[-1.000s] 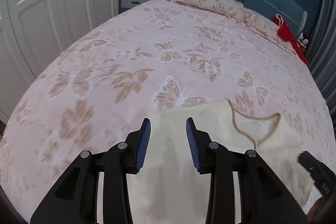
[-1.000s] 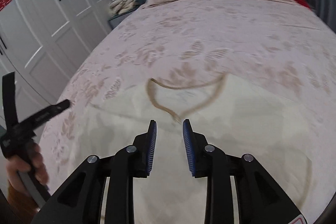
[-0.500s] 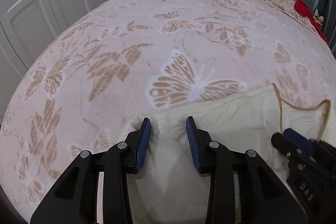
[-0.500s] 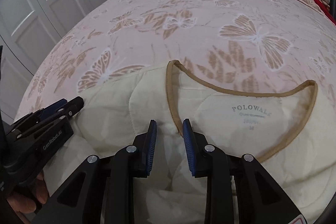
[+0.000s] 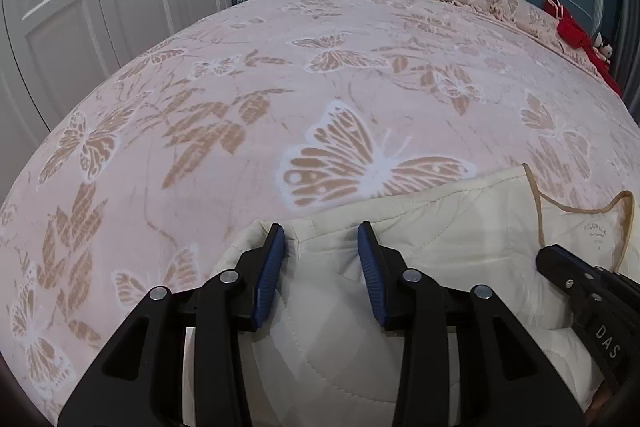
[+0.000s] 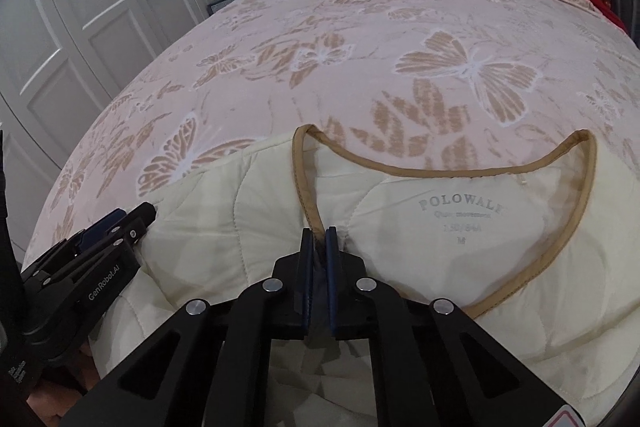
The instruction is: Fold large clothes
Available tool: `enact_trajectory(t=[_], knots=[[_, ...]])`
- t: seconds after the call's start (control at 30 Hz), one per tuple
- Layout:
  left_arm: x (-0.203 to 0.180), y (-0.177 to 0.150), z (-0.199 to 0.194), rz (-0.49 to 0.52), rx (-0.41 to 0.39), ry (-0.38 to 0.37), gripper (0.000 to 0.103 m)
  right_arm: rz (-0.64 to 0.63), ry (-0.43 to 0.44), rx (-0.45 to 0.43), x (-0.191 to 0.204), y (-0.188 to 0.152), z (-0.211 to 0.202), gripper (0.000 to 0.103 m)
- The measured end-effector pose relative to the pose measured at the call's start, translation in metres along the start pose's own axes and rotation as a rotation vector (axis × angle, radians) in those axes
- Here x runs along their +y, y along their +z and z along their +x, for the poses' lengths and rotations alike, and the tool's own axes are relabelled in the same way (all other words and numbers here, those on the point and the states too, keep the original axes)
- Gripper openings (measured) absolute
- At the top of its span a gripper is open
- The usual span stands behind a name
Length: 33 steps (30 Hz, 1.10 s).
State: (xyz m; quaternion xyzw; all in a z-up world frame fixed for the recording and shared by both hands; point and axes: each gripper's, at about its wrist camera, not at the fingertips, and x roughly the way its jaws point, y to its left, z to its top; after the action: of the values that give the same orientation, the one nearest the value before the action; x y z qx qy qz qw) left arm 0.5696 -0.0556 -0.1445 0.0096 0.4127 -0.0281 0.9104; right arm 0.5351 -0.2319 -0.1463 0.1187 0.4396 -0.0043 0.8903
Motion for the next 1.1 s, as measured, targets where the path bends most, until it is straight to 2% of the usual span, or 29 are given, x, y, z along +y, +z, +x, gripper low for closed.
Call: enact_trajectory(t=[0.1,0.2,0.27,0.33,0.37,0.43,0.47,0.53,0.63,0.67,0.73,0.8,0.9,0.97,1.03,1.1], knots=[[-0.001,-0.001,0.0,0.002,-0.006,0.008,0.038,0.041,0.0,-0.011,-0.007,-0.003,0.001,0.001],[-0.007,-0.001,0.002,0.029,0.005,0.046,0.039,0.05,-0.004,0.029,-0.008,0.0,0.009,0.0],[-0.01,0.001,0.002,0.049,0.017,0.062,0.039,0.066,0.011,0.029,-0.011,0.002,-0.002,0.001],[-0.007,0.003,-0.002,0.048,0.036,0.048,0.042,0.105,-0.072,-0.025,-0.027,-0.001,-0.033,0.006],[-0.005,0.005,-0.005,0.045,0.051,0.035,0.045,0.149,-0.069,-0.061,-0.047,-0.006,-0.057,0.006],[-0.004,0.007,-0.021,0.043,0.067,0.02,0.049,0.204,-0.111,-0.088,-0.079,-0.013,-0.086,0.009],[-0.007,0.008,-0.035,0.042,0.062,0.014,0.054,0.227,-0.148,-0.094,-0.103,-0.017,-0.103,0.01],[-0.018,0.011,-0.053,0.032,0.047,-0.033,0.058,0.258,-0.207,-0.094,-0.14,-0.02,-0.121,0.013],[-0.061,0.02,-0.075,0.029,0.052,-0.172,0.065,0.333,-0.249,-0.096,-0.19,-0.02,-0.14,0.017],[-0.085,0.023,-0.08,0.041,0.058,-0.241,0.068,0.361,-0.249,-0.099,-0.203,-0.019,-0.145,0.021],[-0.119,0.026,-0.082,0.059,0.073,-0.315,0.073,0.393,-0.239,-0.096,-0.224,-0.018,-0.145,0.04],[-0.163,0.025,-0.076,0.089,0.094,-0.377,0.077,0.403,-0.248,-0.088,-0.233,-0.017,-0.141,0.041],[-0.216,0.02,-0.055,0.14,0.134,-0.377,0.077,0.406,-0.241,-0.056,-0.244,-0.02,-0.126,0.041],[-0.237,0.015,-0.038,0.156,0.174,-0.375,0.076,0.395,-0.237,-0.046,-0.246,-0.024,-0.118,0.041],[-0.253,0.012,-0.027,0.185,0.196,-0.354,0.068,0.373,-0.249,-0.051,-0.245,-0.027,-0.113,0.037],[-0.265,0.006,-0.017,0.236,0.218,-0.307,0.043,0.337,-0.273,-0.062,-0.24,-0.031,-0.109,0.035]])
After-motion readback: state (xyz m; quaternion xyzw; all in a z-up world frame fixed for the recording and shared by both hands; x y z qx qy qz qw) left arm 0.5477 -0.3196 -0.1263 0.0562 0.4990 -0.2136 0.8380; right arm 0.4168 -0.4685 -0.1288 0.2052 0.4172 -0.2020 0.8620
